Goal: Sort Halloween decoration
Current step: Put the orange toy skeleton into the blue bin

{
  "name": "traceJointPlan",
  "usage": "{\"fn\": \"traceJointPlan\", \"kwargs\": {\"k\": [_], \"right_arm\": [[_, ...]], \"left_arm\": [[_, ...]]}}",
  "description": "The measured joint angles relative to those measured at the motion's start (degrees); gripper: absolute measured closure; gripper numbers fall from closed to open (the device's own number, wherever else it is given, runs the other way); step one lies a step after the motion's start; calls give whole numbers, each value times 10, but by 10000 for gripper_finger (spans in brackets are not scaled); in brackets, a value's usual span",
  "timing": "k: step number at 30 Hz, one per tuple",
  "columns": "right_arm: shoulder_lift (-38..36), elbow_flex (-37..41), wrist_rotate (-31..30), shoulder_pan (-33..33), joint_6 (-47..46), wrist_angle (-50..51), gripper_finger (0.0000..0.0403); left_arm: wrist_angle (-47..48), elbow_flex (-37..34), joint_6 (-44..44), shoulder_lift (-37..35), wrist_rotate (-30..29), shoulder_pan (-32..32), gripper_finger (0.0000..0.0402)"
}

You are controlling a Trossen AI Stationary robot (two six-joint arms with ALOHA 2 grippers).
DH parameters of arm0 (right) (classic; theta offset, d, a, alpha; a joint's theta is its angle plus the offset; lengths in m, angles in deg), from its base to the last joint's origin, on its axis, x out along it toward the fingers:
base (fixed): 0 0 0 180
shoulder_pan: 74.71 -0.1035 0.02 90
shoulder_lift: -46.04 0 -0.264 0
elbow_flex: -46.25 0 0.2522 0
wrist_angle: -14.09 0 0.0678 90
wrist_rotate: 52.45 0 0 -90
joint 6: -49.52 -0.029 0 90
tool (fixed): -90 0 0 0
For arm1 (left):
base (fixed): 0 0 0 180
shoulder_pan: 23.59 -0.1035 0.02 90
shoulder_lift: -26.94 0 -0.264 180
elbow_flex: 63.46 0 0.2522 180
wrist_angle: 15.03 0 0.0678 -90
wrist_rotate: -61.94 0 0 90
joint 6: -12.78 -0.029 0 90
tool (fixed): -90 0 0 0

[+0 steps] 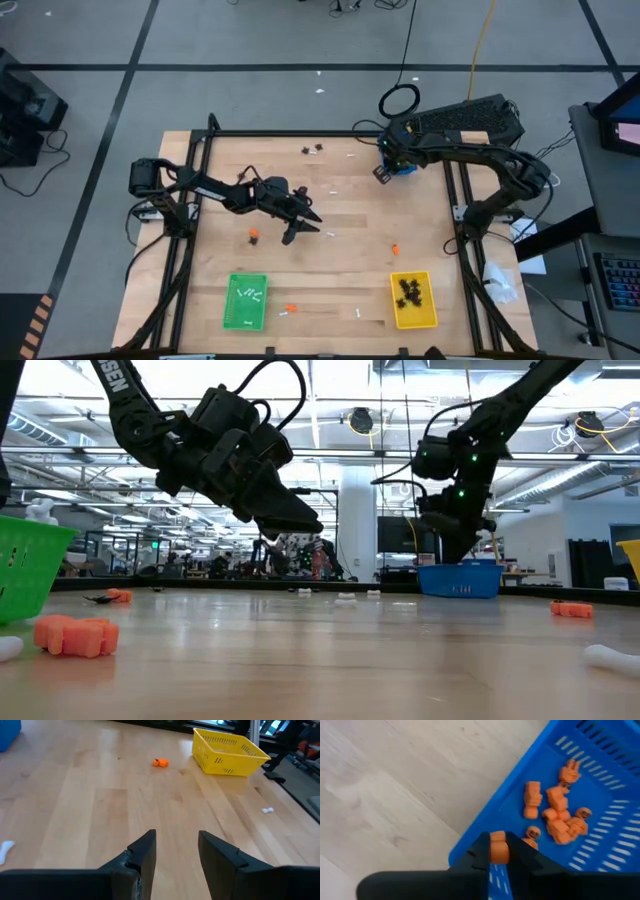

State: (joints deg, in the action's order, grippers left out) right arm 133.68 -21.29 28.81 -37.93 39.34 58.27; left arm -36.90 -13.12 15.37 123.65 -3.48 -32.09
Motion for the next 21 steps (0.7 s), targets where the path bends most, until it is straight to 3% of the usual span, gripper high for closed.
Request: {"fn": "traceJointPlan", "kwargs": {"k": [10, 15, 21], "right_arm": [[-2, -1, 60, 14, -12, -45, 378], [-1, 0, 61, 18, -13, -55, 376], [-1, 0, 32, 30, -13, -43, 327]], "left_arm": [[1, 0, 0, 0, 0, 0, 261], [2, 0, 0, 0, 0, 0, 261], [2, 0, 0, 0, 0, 0, 261]]}}
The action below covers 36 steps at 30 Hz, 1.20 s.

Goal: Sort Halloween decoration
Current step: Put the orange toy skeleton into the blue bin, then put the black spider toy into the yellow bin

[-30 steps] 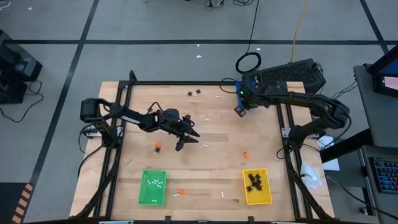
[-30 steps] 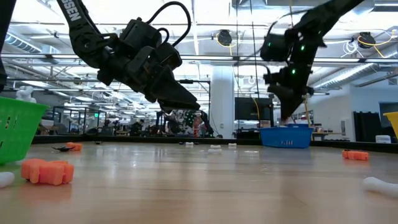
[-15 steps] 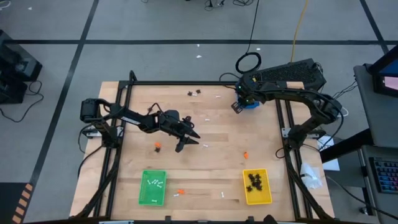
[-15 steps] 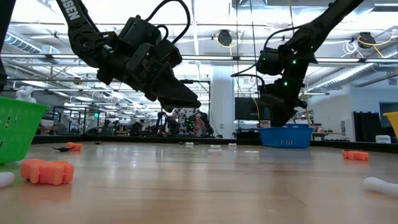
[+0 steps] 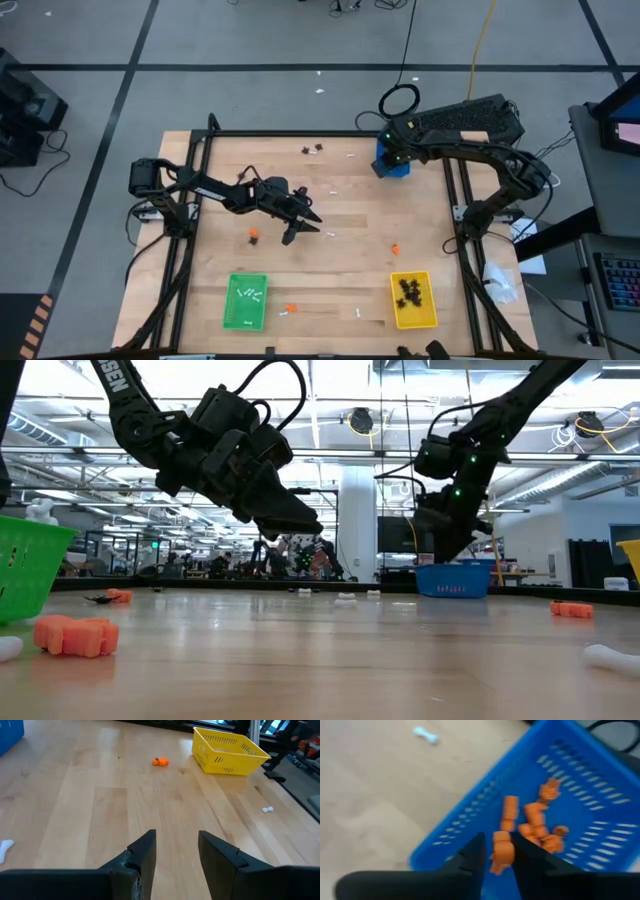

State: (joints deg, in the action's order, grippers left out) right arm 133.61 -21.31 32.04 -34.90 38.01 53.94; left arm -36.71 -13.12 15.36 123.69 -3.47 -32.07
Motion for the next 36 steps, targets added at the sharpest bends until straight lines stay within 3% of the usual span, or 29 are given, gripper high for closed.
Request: {"fn": "traceJointPlan", "kwargs": {"k": [6, 11, 26, 30, 36], "right_arm": [[2, 0, -4, 22, 0, 2, 257], [2, 0, -3, 33, -3, 9, 226], [-14, 1, -6, 23, 55, 47, 225], [-50, -11, -21, 2, 86, 43, 256], [-124, -16, -35, -41, 111, 18, 370]], "left_arm": [[8, 0, -9, 0, 0, -8, 261], [66, 0, -35, -26, 0, -22, 261], [377, 0, -94, -204, -74, -13, 261], [460, 0, -94, -252, -102, 9, 261], [609, 1, -73, -311, -178, 59, 261]]}}
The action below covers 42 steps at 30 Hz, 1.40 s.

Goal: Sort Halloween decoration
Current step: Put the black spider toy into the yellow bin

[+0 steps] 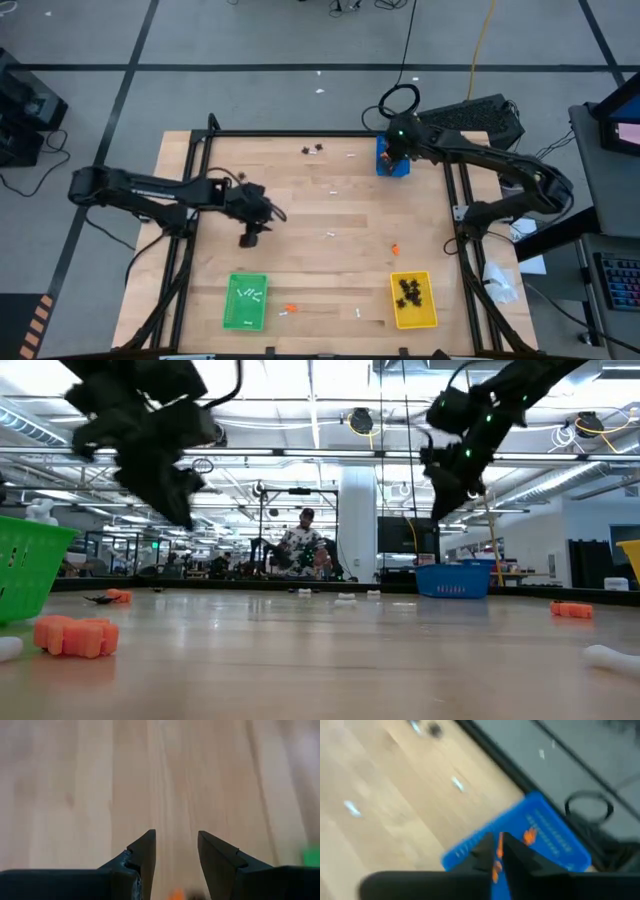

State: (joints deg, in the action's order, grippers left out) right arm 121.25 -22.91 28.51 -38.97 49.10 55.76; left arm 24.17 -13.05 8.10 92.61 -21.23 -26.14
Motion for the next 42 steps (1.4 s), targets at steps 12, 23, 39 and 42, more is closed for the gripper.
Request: {"fn": "traceJointPlan", "kwargs": {"k": [12, 23, 39, 42], "right_arm": [[-18, 59, 0, -106, 9, -221, 401], [-13, 76, -17, -168, 22, -316, 402], [-13, 76, -17, -179, 29, -324, 403], [-13, 76, -17, -179, 28, -324, 403]], "left_arm": [[145, 0, 151, 9, -29, 142, 261], [142, -5, 169, 75, -151, 227, 261], [102, -2, 189, 181, -190, 229, 261], [98, -2, 189, 187, -191, 229, 261]]}}
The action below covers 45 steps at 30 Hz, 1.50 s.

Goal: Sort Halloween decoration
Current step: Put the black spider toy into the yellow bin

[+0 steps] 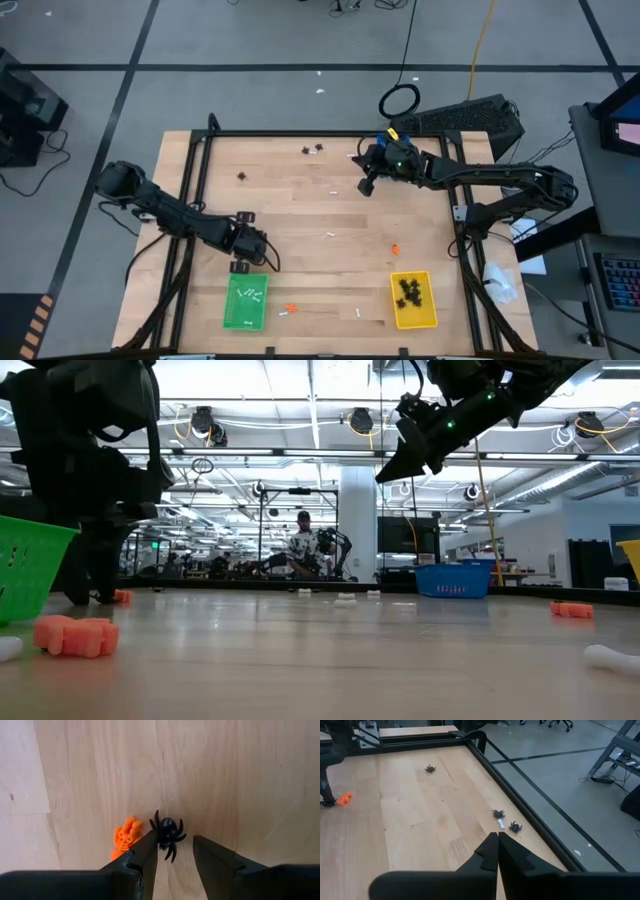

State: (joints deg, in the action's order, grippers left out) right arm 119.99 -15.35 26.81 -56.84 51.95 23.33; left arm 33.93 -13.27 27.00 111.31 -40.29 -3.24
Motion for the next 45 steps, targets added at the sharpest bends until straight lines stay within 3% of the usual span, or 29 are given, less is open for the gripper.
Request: {"fn": "traceJointPlan", "kwargs": {"k": [7, 16, 23, 30, 35, 38, 45], "right_arm": [[0, 0, 0, 0, -1, 0, 403], [0, 0, 2, -1, -1, 0, 403], [0, 0, 2, -27, 2, 8, 403], [10, 0, 5, -94, -4, 15, 403], [60, 1, 22, -145, -16, -5, 393], [107, 1, 51, -169, -22, -59, 379], [210, 1, 58, -207, -85, -213, 326]], "left_arm": [[-1, -1, 1, 2, -2, 0, 274], [1, -1, -30, -11, 0, -2, 392], [13, 3, -29, -70, 13, -2, 401], [-27, 4, -29, -119, 16, -5, 401], [-152, -33, -43, -139, 36, -30, 401], [-262, -75, -50, -139, 65, -52, 401], [-516, -145, -61, -138, 115, -96, 401]]}}
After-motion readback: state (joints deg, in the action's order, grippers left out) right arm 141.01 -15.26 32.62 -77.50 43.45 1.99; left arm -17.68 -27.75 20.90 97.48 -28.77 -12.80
